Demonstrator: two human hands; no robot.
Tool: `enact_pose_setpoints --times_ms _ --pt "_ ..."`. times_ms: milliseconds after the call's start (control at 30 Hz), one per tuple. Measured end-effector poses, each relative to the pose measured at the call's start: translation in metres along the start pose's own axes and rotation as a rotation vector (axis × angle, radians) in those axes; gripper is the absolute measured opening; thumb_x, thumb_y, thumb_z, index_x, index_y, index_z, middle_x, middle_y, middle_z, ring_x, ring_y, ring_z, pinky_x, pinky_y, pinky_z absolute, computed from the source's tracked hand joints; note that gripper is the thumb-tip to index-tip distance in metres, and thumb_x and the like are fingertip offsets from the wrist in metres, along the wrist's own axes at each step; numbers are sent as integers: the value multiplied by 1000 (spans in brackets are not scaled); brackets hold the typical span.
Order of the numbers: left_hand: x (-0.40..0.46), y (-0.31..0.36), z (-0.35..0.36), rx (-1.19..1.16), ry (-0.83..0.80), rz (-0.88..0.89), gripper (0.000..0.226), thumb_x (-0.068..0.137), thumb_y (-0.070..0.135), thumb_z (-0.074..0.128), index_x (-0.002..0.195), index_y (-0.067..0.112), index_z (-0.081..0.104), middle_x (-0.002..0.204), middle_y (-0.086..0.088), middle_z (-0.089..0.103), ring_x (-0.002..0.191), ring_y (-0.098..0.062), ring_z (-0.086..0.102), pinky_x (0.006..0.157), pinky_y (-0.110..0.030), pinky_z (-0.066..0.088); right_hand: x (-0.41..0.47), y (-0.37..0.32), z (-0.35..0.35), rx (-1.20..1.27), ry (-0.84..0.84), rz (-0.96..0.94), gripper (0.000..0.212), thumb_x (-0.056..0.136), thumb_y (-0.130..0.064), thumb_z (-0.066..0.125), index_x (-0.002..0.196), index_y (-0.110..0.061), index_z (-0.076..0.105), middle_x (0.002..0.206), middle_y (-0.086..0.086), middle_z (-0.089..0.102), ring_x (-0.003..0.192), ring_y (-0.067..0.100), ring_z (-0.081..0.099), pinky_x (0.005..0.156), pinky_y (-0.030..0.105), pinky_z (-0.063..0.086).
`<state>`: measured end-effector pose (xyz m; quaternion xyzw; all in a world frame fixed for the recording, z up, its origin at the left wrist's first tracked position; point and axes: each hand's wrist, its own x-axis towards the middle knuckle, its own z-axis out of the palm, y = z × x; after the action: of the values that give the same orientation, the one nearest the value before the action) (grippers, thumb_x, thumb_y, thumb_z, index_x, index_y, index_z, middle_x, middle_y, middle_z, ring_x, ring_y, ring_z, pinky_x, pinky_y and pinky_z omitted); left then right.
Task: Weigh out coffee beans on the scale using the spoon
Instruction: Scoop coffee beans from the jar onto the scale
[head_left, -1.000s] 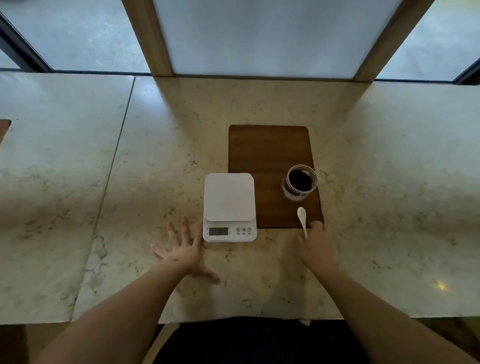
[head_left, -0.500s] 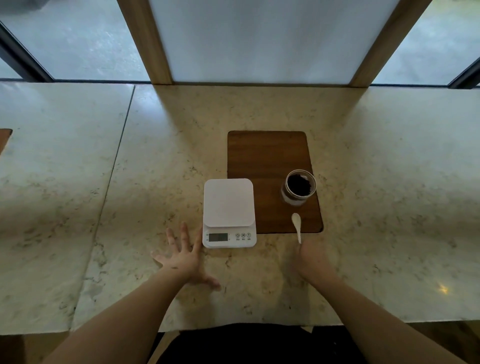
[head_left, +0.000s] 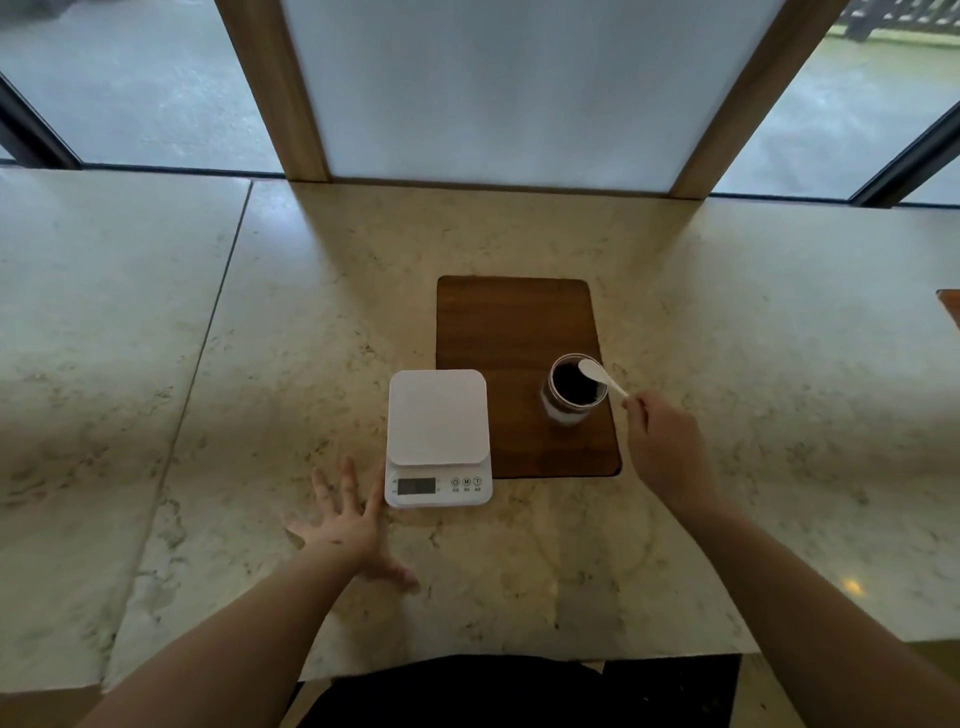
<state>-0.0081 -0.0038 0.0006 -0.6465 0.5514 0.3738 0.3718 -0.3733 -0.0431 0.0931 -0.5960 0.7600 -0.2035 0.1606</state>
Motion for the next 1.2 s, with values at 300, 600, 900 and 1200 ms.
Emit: enact_pose_setpoints --times_ms 300,600,900,1200 --pt "-7 0 -2 1 10 32 168 28 104 62 130 40 -55 135 -7 -70 127 -48 -58 108 -91 4 38 -5 -4 -424 -64 -71 32 103 -27 40 85 -10 61 65 6 54 55 27 51 51 31 38" --pt "-4 -1 -1 14 -1 46 169 22 107 58 132 40 -53 135 -7 -71 123 -48 -62 106 -92 2 49 -1 9 -364 -159 9 30 98 -24 43 70 -18 51 66 3 52 64 28 56 55 31 36" --pt "2 -3 0 -1 0 38 171 19 107 58 127 42 -58 131 -5 -74 121 -47 -63 106 -92 3 62 10 12 -124 -295 190 35 96 -22 47 72 -11 69 70 7 66 65 21 60 52 28 39" --pt "-1 -2 0 6 -4 43 169 26 106 61 128 41 -57 125 -5 -76 118 -48 -64 107 -92 2 64 12 21 136 -320 398 29 89 -20 51 86 -1 73 63 8 57 56 21 53 57 31 41"
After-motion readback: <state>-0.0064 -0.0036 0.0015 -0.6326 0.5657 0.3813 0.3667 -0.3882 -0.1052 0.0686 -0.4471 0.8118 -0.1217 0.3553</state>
